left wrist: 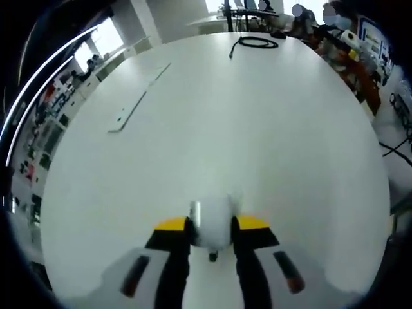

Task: Plug the desk Type‑C cable into the charger adapter.

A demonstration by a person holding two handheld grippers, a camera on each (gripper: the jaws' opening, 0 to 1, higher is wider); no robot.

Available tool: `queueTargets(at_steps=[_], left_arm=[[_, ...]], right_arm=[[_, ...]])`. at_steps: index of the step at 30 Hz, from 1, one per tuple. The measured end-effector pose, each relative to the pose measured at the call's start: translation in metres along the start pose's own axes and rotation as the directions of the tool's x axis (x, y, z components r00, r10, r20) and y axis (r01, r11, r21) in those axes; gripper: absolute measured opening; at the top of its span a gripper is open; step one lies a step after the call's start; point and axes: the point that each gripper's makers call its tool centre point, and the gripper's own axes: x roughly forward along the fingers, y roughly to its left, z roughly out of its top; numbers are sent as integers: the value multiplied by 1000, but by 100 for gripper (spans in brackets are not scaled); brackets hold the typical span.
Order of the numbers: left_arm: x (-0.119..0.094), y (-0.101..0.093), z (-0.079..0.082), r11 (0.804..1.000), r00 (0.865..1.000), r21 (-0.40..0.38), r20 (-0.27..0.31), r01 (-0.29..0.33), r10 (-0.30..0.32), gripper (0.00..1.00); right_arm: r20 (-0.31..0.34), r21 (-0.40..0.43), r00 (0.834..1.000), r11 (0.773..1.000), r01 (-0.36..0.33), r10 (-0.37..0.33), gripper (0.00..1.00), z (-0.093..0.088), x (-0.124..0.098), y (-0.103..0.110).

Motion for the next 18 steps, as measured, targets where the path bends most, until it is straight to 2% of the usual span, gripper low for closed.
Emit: queueTargets(at_steps=[12,18], left_arm=[[-3,15,-4,999,999,11,18,31,-31,24],[-7,1,-3,998,999,45,22,44,-45,24]], right_arm=[[1,4,1000,1000,-8,8,100,-1,2,3],[2,4,1000,1000,-17,17,100,-1,5,7]])
